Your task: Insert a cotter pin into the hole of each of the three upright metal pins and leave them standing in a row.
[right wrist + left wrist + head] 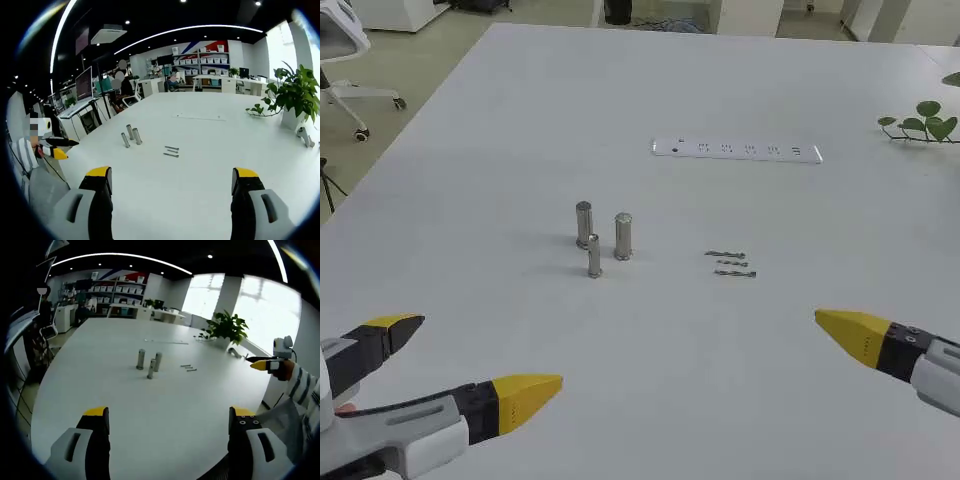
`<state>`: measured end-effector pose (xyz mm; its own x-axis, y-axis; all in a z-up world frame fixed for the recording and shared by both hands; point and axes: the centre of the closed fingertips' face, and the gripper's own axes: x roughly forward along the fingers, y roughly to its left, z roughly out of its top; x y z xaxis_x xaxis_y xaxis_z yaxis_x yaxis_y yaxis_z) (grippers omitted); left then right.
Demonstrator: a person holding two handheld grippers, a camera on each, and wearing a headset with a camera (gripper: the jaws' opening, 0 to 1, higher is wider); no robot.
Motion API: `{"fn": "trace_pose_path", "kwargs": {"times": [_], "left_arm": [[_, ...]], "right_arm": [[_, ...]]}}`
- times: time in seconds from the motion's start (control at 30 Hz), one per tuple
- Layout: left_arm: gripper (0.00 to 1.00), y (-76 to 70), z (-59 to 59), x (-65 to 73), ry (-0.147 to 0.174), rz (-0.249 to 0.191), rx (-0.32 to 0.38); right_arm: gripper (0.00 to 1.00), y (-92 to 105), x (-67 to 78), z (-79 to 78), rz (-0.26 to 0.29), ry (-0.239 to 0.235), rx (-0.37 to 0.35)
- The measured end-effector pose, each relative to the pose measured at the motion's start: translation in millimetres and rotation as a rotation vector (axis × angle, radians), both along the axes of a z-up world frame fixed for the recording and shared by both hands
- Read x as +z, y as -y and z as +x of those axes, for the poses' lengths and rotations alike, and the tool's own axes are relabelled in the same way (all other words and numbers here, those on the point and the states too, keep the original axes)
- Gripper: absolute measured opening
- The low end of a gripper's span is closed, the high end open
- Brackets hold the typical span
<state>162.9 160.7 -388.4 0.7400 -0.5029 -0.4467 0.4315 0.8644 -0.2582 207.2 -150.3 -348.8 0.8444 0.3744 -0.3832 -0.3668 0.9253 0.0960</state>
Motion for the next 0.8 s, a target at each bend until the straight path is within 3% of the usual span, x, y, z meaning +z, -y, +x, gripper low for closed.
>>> {"fn": "trace_pose_path", "kwargs": {"times": [0.47, 0.8], "left_arm": [[0.98, 4.2, -1.4, -2.9, 0.002, 0.051, -0.036], [0.99, 1.3, -1.6, -6.4, -0.016, 0.054, -0.031]], "right_arm": [[0.99, -3.7, -2.2, -1.8, -0.032, -0.01, 0.019], [0.99, -6.9, -5.1, -4.1, -0.049, -0.031, 0.034]]}}
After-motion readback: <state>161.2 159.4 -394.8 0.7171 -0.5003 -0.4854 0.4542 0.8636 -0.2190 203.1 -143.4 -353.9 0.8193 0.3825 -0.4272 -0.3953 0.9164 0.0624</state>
